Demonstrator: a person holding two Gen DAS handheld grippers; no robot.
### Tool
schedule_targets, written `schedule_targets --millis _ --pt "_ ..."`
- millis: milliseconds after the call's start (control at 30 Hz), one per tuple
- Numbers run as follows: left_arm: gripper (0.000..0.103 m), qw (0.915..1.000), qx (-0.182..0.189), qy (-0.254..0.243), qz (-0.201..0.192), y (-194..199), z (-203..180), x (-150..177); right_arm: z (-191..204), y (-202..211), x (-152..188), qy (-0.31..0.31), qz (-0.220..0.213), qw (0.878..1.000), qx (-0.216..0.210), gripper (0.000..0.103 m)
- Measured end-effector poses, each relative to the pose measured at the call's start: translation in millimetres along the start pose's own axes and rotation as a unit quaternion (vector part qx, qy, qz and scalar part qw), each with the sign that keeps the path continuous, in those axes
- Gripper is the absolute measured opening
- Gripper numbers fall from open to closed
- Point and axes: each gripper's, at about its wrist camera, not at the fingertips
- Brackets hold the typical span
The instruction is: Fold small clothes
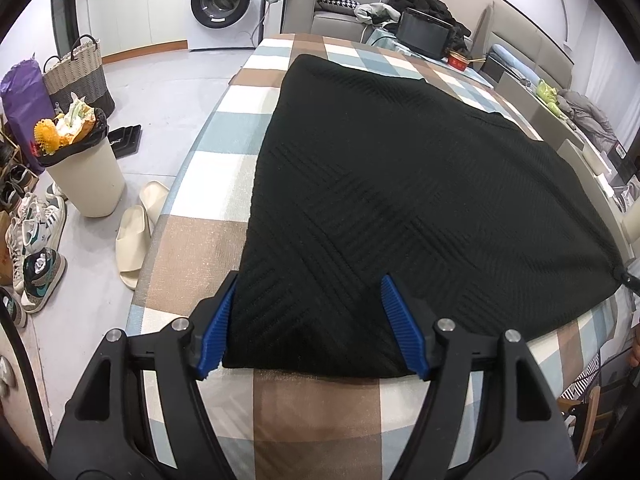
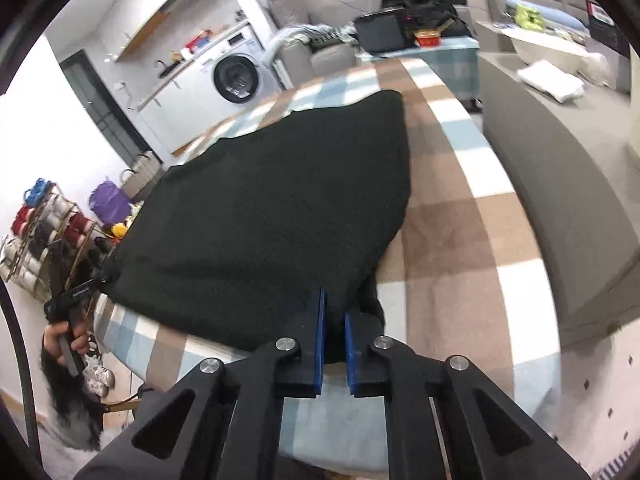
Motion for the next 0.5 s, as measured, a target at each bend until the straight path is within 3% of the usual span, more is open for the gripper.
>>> schedule_targets --millis 67,167,233,367,400,433,500 --pt "0.068 1.0000 -0.001 -0.003 -0.001 1 0 1 -3 -7 4 0.001 0.023 0.999 0.024 0.008" --pt "0.068 1.0000 -0.001 -0.003 -0.003 3 1 1 -5 2 3 -0.004 -0.004 1.000 0.030 0.018" --pt "0.068 1.0000 0.001 -0.004 -0.007 6 -2 0 -8 8 -1 -0.013 -0.023 0.999 0.023 0.032" --pt "0.069 0.9996 -0.001 -0.024 -0.016 8 -14 -2 -22 -3 -6 -0.060 -0.035 0.998 -0.002 0.037" --pt "0.069 0.9996 -0.003 -0.024 -0.016 7 -15 -2 -25 -8 -6 -0.072 -0.034 0.997 -0.007 0.031" --pt "0.069 0.9997 -0.008 -0.021 -0.014 6 -15 -2 -26 -11 -6 -0.074 -0.033 0.997 -0.006 0.010" --pt "0.069 0.9995 -0.013 -0.023 -0.015 7 -14 -1 -17 -9 -7 -0.039 -0.032 0.999 0.018 0.007"
Point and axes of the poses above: each gripper's, at about its wrist camera, not at the fingertips, and y roughly against the way its jaws point, z to its left, x to its underside, and after that the axes turned 10 degrees about y, right-handed
